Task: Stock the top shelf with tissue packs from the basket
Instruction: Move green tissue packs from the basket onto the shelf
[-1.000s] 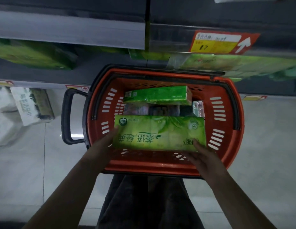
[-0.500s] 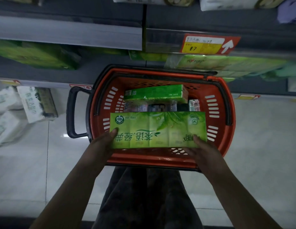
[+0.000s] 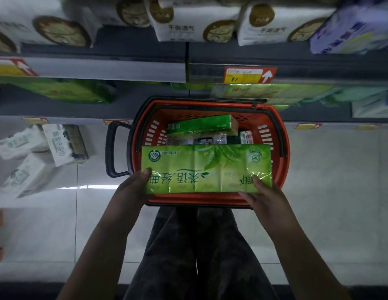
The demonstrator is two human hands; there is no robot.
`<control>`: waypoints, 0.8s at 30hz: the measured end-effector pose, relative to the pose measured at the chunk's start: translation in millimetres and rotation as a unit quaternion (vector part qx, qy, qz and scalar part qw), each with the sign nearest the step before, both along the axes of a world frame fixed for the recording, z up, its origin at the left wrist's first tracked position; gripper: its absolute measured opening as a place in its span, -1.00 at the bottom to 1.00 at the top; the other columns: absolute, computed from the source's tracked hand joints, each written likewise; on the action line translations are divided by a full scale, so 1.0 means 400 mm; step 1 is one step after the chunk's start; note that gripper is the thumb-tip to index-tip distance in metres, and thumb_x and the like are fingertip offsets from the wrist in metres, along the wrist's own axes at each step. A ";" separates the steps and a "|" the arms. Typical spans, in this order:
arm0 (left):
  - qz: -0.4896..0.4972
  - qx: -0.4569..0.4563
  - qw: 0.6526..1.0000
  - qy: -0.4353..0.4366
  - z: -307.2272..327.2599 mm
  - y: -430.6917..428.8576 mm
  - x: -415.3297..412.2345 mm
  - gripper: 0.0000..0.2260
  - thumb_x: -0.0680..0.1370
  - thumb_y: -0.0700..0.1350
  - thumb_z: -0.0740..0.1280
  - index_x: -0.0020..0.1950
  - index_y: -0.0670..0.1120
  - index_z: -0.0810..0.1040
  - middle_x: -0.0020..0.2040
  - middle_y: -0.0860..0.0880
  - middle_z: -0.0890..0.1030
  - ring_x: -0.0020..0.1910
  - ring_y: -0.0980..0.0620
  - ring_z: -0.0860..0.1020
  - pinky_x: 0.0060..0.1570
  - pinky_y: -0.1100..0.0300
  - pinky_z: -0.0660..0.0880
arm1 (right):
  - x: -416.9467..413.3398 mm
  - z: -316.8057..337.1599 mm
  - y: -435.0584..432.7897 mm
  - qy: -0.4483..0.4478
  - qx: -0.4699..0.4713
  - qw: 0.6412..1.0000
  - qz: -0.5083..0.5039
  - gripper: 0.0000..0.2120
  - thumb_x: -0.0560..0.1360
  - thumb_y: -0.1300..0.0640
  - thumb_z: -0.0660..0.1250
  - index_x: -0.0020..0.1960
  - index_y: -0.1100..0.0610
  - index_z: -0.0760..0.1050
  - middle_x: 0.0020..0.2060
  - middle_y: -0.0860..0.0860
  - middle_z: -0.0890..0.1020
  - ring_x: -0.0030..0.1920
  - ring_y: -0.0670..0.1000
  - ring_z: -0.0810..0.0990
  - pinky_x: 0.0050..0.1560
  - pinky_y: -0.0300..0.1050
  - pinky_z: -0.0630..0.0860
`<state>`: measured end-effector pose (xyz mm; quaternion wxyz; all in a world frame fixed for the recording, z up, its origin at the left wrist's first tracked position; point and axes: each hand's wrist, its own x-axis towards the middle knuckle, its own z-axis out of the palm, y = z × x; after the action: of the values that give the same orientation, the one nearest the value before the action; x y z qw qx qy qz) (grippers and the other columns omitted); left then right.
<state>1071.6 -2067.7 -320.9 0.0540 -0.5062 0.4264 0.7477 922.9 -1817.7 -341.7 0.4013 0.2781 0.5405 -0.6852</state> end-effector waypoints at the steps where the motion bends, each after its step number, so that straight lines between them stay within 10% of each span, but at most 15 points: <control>1: 0.006 -0.002 1.000 0.003 0.011 0.001 0.003 -0.58 0.54 0.02 0.25 0.29 -0.21 0.49 0.15 -0.21 0.64 0.13 -0.16 0.62 0.12 -0.04 0.53 | 0.007 0.013 -0.004 -0.006 -0.009 1.000 -0.014 -0.63 0.50 0.31 0.26 0.30 0.22 0.39 0.14 0.10 0.63 0.11 0.09 0.63 0.00 -0.07 0.62; 10: 0.033 -0.030 0.998 0.033 0.137 0.005 0.055 -0.66 0.57 -0.05 0.20 0.25 -0.21 0.54 0.14 -0.19 0.65 0.16 -0.13 0.61 0.13 0.05 0.54 | 0.052 0.134 -0.008 0.016 -0.028 0.999 0.012 -0.26 0.34 0.09 0.50 0.44 0.13 0.29 0.34 0.11 0.48 0.30 0.14 0.50 0.23 0.12 0.46; 24: 0.072 -0.070 0.995 0.029 0.311 0.013 0.040 -0.78 0.62 -0.17 0.21 0.15 -0.15 0.62 0.08 -0.18 0.67 0.13 -0.14 0.62 0.15 0.00 0.49 | 0.060 0.316 -0.003 0.049 -0.042 0.998 0.003 -0.50 0.45 0.19 0.28 0.39 0.19 0.36 0.24 0.16 0.56 0.24 0.15 0.55 0.24 0.12 0.46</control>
<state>1087.8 -2062.4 -196.5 -0.0477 -0.5165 0.4417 0.7321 946.7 -1819.1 -215.2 0.3876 0.2257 0.5313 -0.7187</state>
